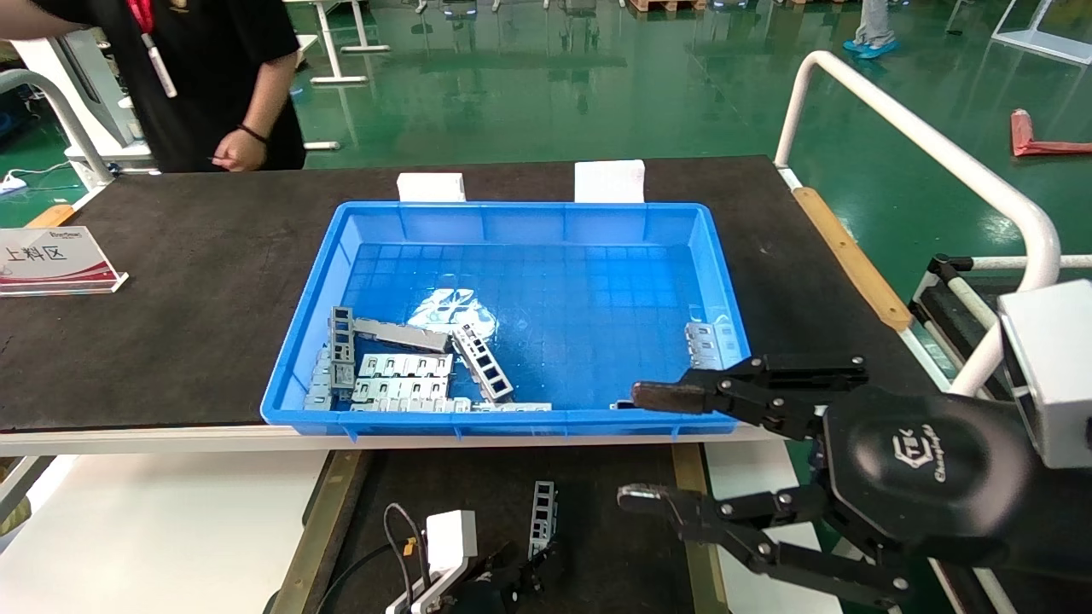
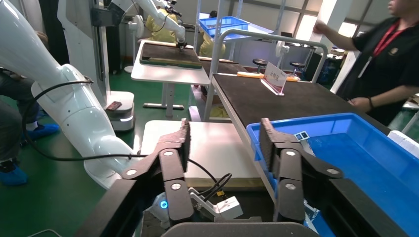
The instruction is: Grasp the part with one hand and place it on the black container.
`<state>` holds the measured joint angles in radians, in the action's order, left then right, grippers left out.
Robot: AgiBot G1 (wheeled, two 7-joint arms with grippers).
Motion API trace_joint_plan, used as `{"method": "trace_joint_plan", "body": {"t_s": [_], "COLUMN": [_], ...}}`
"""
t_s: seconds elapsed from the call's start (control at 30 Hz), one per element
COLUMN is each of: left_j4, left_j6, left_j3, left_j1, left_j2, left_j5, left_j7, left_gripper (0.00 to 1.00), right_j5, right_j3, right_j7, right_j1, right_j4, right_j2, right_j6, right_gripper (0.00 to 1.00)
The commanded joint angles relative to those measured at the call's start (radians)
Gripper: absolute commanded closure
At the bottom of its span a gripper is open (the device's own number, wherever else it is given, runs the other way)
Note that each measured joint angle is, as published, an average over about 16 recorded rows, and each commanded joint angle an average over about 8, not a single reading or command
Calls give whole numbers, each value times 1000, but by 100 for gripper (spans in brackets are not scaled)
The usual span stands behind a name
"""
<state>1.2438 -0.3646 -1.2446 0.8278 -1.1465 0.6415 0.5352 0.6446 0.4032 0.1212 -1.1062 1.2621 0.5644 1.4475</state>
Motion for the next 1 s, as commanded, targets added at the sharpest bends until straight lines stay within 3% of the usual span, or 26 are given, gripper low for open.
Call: {"method": "trace_joint_plan", "body": {"t_s": [0.03, 0.27, 0.5, 0.73, 1.0], "left_j4": [18, 81, 108, 115, 116], "left_j6": [8, 90, 254, 484, 764], "left_j3": [0, 7, 55, 178, 364], "left_j1": [-1, -11, -20, -50, -119], "left_j2": [14, 86, 151, 207, 266], "left_j5": [15, 74, 151, 190, 122], "left_j7": [-6, -17, -28, -76, -226], "left_gripper": [0, 0, 0, 0, 0], "right_j5": [0, 0, 0, 0, 0], "right_j3": [0, 0, 0, 0, 0], "right_j7": [0, 0, 0, 0, 0], "right_j1": [0, 0, 0, 0, 0], "right_j4": [0, 0, 0, 0, 0], "right_j2": [0, 0, 0, 0, 0], "right_j6": [0, 0, 0, 0, 0], "right_gripper": [0, 0, 0, 0, 0]}}
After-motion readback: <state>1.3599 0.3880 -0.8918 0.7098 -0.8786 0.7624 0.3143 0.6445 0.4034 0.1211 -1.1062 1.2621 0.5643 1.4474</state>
